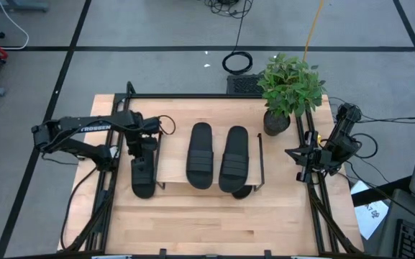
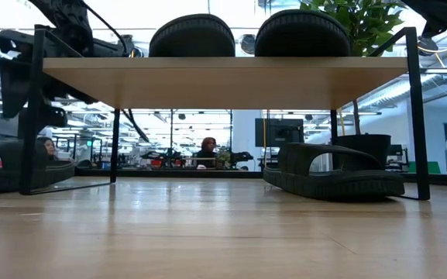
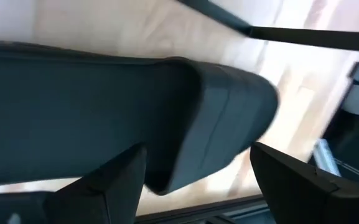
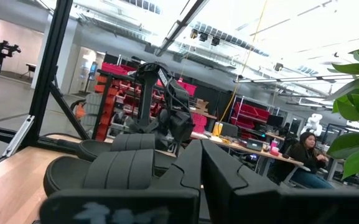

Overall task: Pick and place slides into the shelf
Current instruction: Put the black slide under the shelf

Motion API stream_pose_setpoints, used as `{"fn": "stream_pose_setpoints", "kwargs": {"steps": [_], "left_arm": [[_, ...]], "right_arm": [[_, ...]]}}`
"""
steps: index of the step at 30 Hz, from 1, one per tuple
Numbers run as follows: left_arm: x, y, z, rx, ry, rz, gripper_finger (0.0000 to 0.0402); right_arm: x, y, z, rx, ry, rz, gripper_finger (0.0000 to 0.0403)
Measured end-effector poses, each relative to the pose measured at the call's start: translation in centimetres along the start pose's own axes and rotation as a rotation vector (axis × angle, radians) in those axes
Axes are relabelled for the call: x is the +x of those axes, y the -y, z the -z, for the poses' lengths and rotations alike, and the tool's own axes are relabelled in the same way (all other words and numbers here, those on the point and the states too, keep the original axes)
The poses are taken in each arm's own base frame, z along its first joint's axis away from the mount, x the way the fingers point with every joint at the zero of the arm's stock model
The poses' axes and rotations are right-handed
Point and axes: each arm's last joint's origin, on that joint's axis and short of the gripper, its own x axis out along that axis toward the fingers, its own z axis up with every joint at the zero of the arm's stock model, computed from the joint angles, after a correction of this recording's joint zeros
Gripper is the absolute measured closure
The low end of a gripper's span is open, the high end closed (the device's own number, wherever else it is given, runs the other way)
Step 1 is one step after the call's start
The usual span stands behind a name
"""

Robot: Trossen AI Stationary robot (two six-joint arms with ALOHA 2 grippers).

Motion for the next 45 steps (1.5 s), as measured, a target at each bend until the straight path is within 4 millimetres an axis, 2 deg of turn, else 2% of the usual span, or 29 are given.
{"fn": "stream_pose_setpoints", "kwargs": {"steps": [4,10,22,24,26,28,32,33,40,45], "left_arm": [[0.0,0.1,0.0,0.004,0.005,0.027,0.0119],[1.6,-0.2,0.1,-0.029,0.023,0.097,0.0119],[3.3,-0.6,0.5,-0.175,-0.013,0.014,0.0124],[3.4,-0.4,0.5,-0.172,-0.017,0.007,0.0143],[3.4,-0.4,0.6,-0.170,-0.022,0.007,0.0179],[3.4,-0.4,0.6,-0.173,-0.027,0.007,0.0233],[3.4,-0.4,0.7,-0.177,-0.037,0.009,0.0366],[3.4,-0.4,0.8,-0.180,-0.038,0.012,0.0381],[3.1,-0.4,0.8,-0.193,-0.037,-0.013,0.0397],[1.5,-0.2,0.7,-0.181,-0.009,-0.063,0.0398]], "right_arm": [[0.0,0.0,0.0,0.001,0.000,0.000,0.0403],[0.0,0.0,0.0,0.012,0.000,0.000,0.0403],[0.0,0.0,0.0,0.019,0.000,0.000,0.0403],[0.0,0.0,0.0,0.019,0.000,0.000,0.0403],[0.0,0.0,0.0,0.019,0.000,0.000,0.0403],[0.0,0.0,0.0,0.019,0.000,0.000,0.0403],[0.0,0.0,0.0,0.019,0.000,0.000,0.0403],[0.0,0.0,0.0,0.019,0.000,0.000,0.0403],[0.0,0.0,0.0,0.019,0.000,0.000,0.0403],[0.0,0.0,0.0,0.026,0.001,-0.001,0.0403]]}}
